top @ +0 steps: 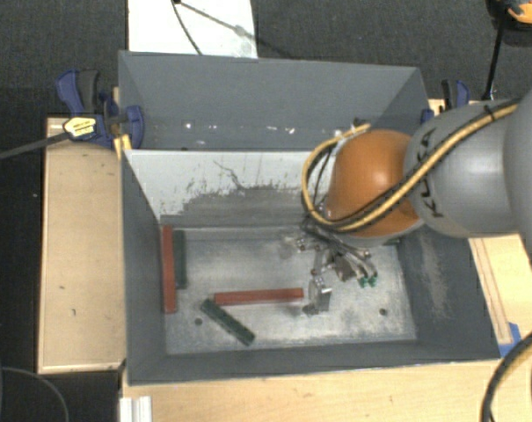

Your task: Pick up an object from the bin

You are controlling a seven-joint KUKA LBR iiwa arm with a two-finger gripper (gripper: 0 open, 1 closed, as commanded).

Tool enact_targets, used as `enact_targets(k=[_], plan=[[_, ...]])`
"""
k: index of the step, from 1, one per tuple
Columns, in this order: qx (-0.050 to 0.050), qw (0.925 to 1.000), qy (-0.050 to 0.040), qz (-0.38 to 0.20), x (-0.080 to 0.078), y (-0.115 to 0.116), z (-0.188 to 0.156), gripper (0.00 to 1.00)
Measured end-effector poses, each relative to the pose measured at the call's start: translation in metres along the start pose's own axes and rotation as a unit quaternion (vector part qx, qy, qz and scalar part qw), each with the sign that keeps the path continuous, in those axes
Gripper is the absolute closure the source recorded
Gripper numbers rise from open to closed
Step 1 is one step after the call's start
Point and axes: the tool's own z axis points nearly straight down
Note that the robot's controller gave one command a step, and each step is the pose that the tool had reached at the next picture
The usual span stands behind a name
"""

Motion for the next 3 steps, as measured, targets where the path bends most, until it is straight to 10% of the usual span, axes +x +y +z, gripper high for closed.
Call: enact_targets(k=[1, 2, 3], plan=[[0.001, 0.9974, 0.0012, 0.072, -0.017, 0.148, 0.025, 1.00], [0.001, 0.9973, 0.0010, 0.073, -0.017, 0.146, 0.025, 1.00], [0.001, 0.9968, -0.0031, 0.080, 0.016, 0.154, -0.176, 1.00]])
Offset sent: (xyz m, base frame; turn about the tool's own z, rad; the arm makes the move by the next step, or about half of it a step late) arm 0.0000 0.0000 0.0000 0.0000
